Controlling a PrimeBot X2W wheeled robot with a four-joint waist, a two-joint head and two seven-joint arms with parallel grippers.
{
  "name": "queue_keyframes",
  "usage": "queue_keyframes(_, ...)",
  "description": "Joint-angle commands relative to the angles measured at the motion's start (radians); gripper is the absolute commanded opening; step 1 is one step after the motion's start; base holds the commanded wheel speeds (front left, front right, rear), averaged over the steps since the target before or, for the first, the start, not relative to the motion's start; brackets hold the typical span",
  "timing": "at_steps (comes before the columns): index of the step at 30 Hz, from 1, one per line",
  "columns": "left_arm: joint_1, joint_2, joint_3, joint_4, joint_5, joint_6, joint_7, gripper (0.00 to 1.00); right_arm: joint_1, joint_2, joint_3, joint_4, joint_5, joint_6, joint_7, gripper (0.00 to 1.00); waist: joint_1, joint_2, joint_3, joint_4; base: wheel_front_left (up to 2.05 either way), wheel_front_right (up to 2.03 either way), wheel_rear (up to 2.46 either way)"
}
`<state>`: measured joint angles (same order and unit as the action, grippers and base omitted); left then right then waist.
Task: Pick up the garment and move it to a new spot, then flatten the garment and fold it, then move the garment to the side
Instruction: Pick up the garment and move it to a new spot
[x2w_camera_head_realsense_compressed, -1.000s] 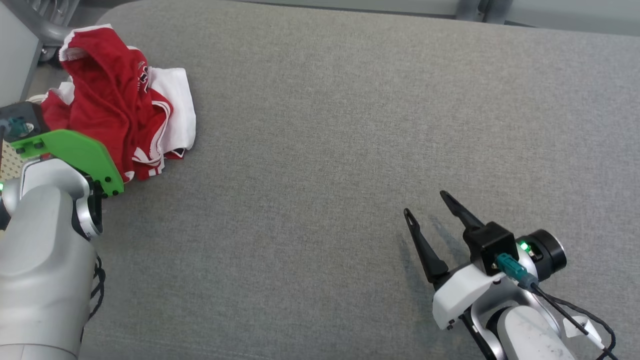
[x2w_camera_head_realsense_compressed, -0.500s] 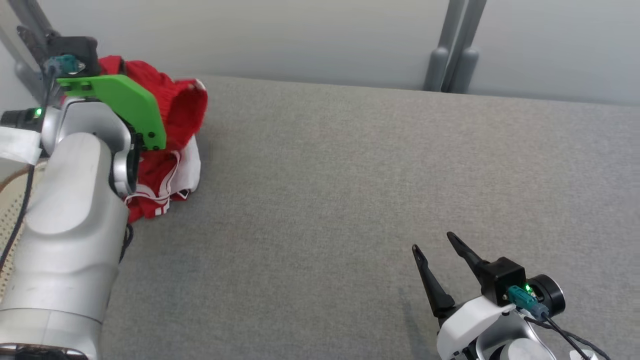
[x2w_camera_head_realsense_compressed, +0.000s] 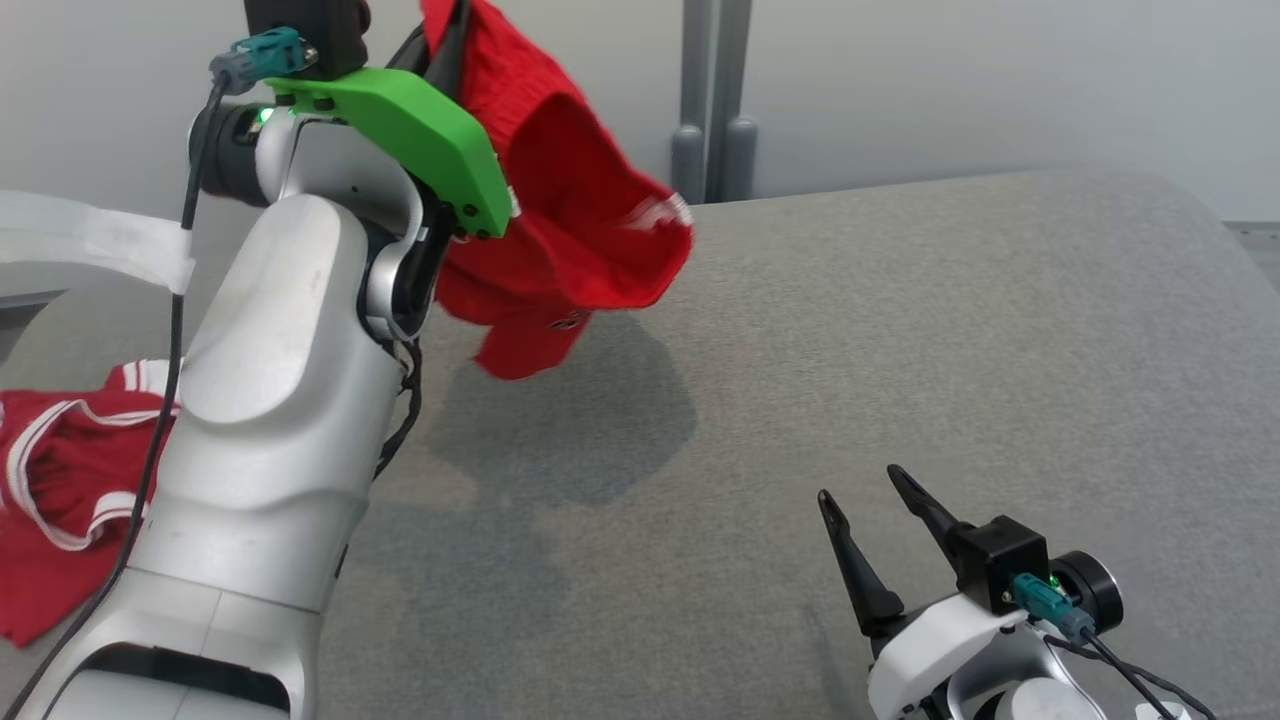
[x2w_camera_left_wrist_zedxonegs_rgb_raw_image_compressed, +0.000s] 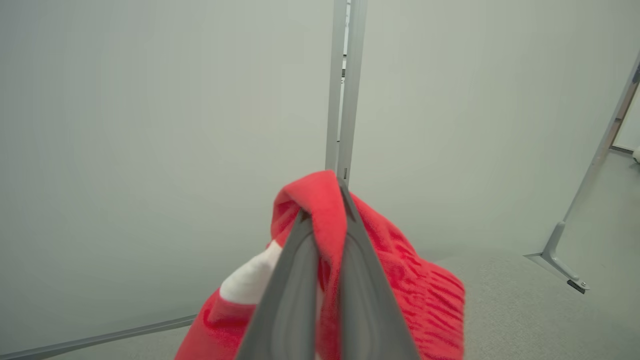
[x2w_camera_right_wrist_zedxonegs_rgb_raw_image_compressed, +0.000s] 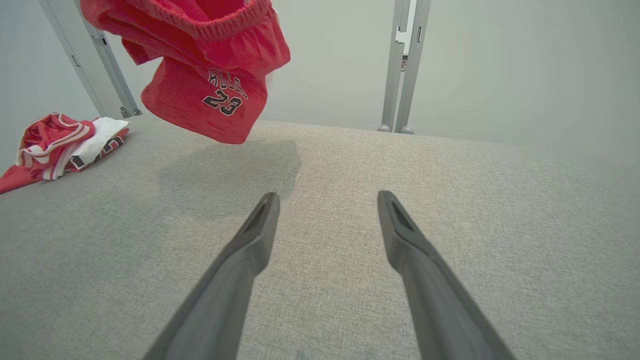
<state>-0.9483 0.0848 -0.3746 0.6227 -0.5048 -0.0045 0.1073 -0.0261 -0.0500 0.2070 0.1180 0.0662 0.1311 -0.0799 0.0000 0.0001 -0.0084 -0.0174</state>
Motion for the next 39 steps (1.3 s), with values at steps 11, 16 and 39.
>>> queue_keyframes(11,0.006,-0.031,-0.148,-0.122,-0.234,-0.091,-0.071,0.00,-0.030,-0.001,-0.035,-0.015,0.000,0.000,-0.022,1.00,0.0000,-0.0001,0.107,-0.194,0.00,0.00,0.00)
queue_keyframes(16,0.066,0.006,-0.223,-0.065,-0.197,-0.072,-0.033,0.00,-0.047,-0.001,-0.041,-0.014,0.005,0.000,-0.032,1.00,0.0000,-0.0001,0.145,-0.171,0.00,0.00,0.00)
queue_keyframes(39,0.143,0.171,-0.260,0.212,-0.067,0.101,-0.085,1.00,-0.047,-0.001,-0.039,0.013,-0.006,0.000,-0.017,1.00,0.0000,-0.0001,0.121,-0.079,0.00,0.00,0.00)
